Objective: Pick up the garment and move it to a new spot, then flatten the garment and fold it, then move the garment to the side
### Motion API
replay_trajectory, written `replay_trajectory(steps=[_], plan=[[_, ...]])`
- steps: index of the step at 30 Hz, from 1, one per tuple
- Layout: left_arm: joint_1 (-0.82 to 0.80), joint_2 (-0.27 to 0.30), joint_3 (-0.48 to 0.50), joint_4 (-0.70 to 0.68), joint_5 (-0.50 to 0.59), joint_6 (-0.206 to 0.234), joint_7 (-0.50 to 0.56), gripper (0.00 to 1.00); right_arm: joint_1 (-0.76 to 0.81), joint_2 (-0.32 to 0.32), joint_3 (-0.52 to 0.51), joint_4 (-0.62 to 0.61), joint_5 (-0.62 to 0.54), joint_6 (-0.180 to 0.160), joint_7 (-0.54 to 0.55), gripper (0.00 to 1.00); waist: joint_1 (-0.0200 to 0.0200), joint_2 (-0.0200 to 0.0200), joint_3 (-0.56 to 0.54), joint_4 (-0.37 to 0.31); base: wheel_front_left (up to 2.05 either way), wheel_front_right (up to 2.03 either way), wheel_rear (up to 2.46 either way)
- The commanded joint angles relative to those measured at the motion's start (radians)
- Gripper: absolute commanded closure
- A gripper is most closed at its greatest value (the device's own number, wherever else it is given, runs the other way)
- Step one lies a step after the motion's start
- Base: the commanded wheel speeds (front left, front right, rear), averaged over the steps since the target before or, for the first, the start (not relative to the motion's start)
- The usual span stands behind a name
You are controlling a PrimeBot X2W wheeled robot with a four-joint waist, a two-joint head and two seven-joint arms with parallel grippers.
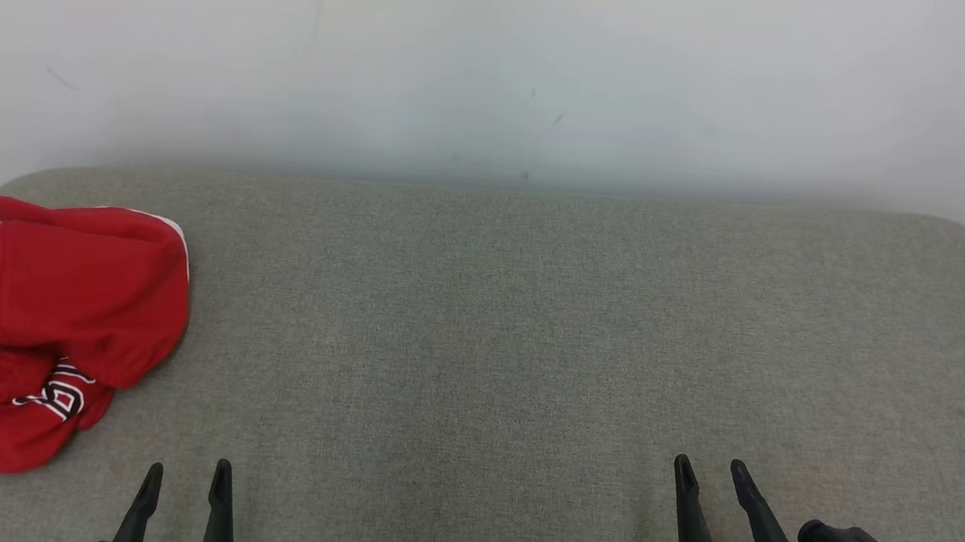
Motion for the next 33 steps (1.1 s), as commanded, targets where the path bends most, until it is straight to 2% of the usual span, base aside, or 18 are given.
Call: replay_trajectory(steps=[1,33], plan=[[0.004,0.001,0.002,-0.006,0.028,-0.004,-0.009,0.0,0.01,-0.003,0.001,-0.005,-0.03,-0.002,-0.011,0.0,0.0,0.0,0.0,0.0,0.0,0.0,0.0],[0.021,-0.005,0.026,0.01,0.241,-0.023,-0.046,0.0,0.033,-0.003,-0.03,0.01,-0.186,-0.002,-0.092,0.0,0.0,0.0,-0.002,-0.01,0.0,0.0,0.0]])
